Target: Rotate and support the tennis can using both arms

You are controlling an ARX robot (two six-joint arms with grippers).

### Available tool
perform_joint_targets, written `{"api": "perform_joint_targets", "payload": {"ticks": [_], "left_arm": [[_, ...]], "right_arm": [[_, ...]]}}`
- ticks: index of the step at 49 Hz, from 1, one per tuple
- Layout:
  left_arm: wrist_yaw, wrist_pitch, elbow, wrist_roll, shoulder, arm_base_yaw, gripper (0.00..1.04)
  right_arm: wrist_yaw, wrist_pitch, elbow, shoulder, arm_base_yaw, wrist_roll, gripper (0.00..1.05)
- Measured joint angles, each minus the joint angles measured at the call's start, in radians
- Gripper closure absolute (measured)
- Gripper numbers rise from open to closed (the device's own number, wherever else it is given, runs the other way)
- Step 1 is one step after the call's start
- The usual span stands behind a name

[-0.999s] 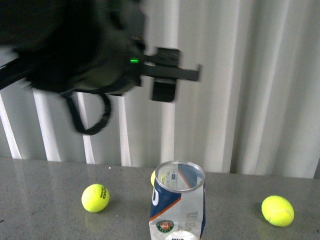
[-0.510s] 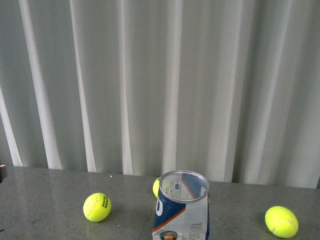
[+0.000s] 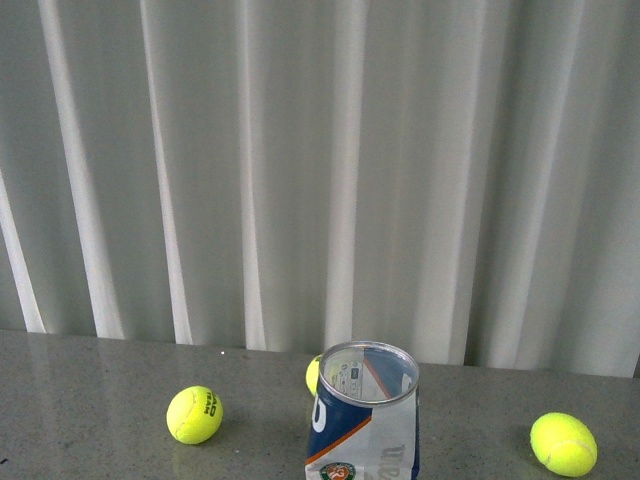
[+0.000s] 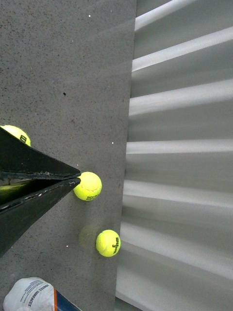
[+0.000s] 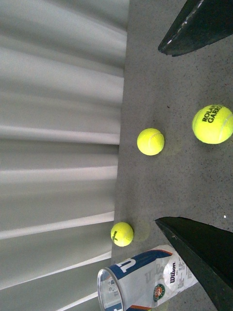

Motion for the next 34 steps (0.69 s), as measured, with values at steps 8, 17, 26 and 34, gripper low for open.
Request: {"api": "perform_joint_targets", "payload": {"ticks": [8,17,26,34], "left_arm": [[0.076,-0.057,-0.034,0.000,-0.093,0.061,1.01],[0.105,-0.128,-0.063,0.000,-0.194,0.106,1.01],[0.109,-0.148,-0.088,0.000,-0.262,0.108,1.01],[0.109,-0.241,-0.089,0.000,-0.365,0.108,1.01]], "right_arm": [[0.000,0.000,0.000,0.000,0.000,0.000,0.07],[0.000,0.000,0.000,0.000,0.000,0.000,0.07],[0.000,0.000,0.000,0.000,0.000,0.000,0.07],[0.000,0.000,0.000,0.000,0.000,0.000,0.07]]}}
